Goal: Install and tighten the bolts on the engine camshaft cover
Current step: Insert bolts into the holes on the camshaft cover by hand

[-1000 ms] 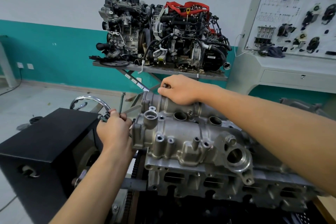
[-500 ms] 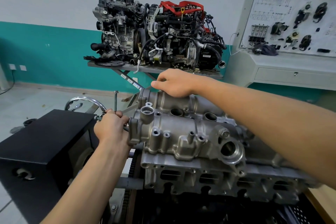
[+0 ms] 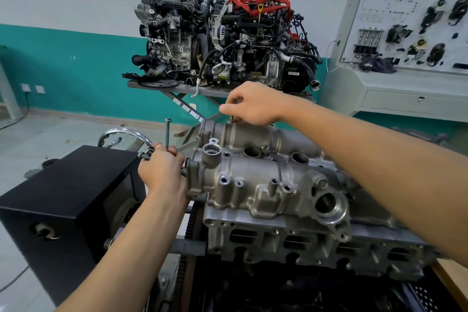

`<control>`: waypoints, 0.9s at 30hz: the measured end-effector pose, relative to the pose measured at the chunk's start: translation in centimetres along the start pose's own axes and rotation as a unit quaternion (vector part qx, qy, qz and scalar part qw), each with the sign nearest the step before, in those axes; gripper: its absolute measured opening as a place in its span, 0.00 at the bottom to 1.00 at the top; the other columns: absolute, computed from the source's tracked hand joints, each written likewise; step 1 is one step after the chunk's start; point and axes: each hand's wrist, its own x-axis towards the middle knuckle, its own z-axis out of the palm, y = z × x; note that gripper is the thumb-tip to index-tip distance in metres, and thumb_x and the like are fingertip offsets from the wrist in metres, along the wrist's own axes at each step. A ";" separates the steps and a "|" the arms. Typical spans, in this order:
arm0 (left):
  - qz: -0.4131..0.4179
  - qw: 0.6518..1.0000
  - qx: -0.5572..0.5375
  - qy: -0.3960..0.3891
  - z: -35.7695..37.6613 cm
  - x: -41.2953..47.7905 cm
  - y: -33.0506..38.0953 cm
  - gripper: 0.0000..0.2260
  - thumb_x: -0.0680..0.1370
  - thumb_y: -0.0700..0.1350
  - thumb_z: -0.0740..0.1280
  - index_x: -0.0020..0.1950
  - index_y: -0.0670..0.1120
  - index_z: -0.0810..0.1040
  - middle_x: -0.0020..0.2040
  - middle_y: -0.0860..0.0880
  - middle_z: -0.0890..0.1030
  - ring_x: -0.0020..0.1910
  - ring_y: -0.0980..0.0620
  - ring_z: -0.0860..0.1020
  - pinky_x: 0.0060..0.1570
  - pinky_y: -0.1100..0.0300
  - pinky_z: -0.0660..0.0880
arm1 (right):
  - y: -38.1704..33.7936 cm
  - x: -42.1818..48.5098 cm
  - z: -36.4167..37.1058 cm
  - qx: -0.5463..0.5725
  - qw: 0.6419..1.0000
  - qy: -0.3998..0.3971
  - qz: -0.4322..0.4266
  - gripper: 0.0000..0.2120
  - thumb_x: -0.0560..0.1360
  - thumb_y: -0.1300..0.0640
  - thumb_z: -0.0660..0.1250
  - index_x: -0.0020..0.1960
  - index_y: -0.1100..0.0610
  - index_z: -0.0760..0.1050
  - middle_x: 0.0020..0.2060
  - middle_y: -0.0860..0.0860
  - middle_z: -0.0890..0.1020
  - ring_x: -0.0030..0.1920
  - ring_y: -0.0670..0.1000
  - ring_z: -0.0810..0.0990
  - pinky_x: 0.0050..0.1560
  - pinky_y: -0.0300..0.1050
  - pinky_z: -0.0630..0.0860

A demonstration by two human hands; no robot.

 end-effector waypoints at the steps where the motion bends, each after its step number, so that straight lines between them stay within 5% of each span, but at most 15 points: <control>1: 0.001 1.000 0.003 -0.003 0.0 0.0 0.0 0.04 0.84 0.36 0.58 0.52 0.44 0.69 0.33 0.49 0.70 0.24 0.55 0.65 0.26 0.62 0.61 | 0.1 0.0 -0.5 0.008 1.000 -0.012 -0.006 0.12 0.79 0.47 0.65 0.49 0.53 0.83 0.40 0.47 0.84 0.44 0.51 0.83 0.46 0.45 0.79; 5: 0.005 1.000 0.005 -0.010 0.0 0.2 -0.1 0.04 0.84 0.36 0.58 0.54 0.44 0.69 0.34 0.48 0.70 0.25 0.55 0.65 0.27 0.62 0.62 | 0.3 0.6 -1.5 -0.032 0.998 -0.054 -0.029 0.08 0.78 0.55 0.67 0.44 0.54 0.84 0.35 0.46 0.86 0.37 0.46 0.82 0.45 0.44 0.80; 11: 0.018 1.000 0.022 -0.004 0.0 0.1 -0.1 0.04 0.84 0.36 0.59 0.55 0.44 0.70 0.33 0.49 0.71 0.19 0.57 0.66 0.24 0.63 0.62 | -0.3 1.5 -0.8 -0.181 0.982 -0.054 -0.011 0.30 0.83 0.41 0.52 0.31 0.59 0.69 0.27 0.52 0.72 0.29 0.52 0.70 0.31 0.45 0.63; 14: 0.027 0.999 0.040 -0.011 0.0 0.1 0.0 0.04 0.84 0.36 0.59 0.56 0.44 0.70 0.33 0.49 0.71 0.18 0.58 0.66 0.24 0.63 0.63 | -0.1 1.6 -1.3 -0.162 0.986 -0.033 0.009 0.33 0.81 0.34 0.50 0.34 0.59 0.73 0.31 0.52 0.76 0.33 0.52 0.75 0.34 0.47 0.69; 17: 0.035 0.998 0.049 -0.019 0.0 0.0 0.0 0.04 0.84 0.37 0.59 0.55 0.45 0.70 0.33 0.50 0.71 0.19 0.59 0.67 0.22 0.65 0.63 | -0.1 1.5 -2.2 -0.122 0.990 -0.062 -0.027 0.21 0.80 0.41 0.61 0.46 0.56 0.81 0.39 0.50 0.84 0.40 0.48 0.80 0.42 0.45 0.75; 20: 0.060 0.995 0.070 -0.031 -0.1 0.1 0.0 0.04 0.84 0.38 0.59 0.54 0.46 0.71 0.33 0.49 0.72 0.20 0.58 0.67 0.21 0.66 0.66 | 0.1 1.4 -2.1 -0.113 0.989 -0.073 -0.058 0.10 0.79 0.52 0.66 0.43 0.54 0.81 0.33 0.45 0.83 0.33 0.40 0.77 0.36 0.38 0.70; 25: 0.162 0.974 0.134 -0.084 0.8 -0.1 0.6 0.08 0.85 0.40 0.59 0.47 0.50 0.70 0.34 0.51 0.72 0.26 0.59 0.72 0.39 0.61 0.76 | 0.2 1.7 -1.1 -0.148 0.987 -0.051 -0.024 0.28 0.84 0.43 0.54 0.31 0.59 0.67 0.27 0.52 0.71 0.29 0.52 0.68 0.30 0.45 0.63; 27: 0.193 0.962 0.148 -0.125 1.9 -0.1 1.4 0.08 0.85 0.40 0.58 0.48 0.49 0.71 0.35 0.50 0.72 0.26 0.62 0.73 0.41 0.63 0.78 | 0.4 1.7 -1.4 -0.125 0.991 -0.041 -0.013 0.29 0.83 0.41 0.53 0.34 0.61 0.73 0.30 0.53 0.74 0.30 0.51 0.71 0.31 0.44 0.65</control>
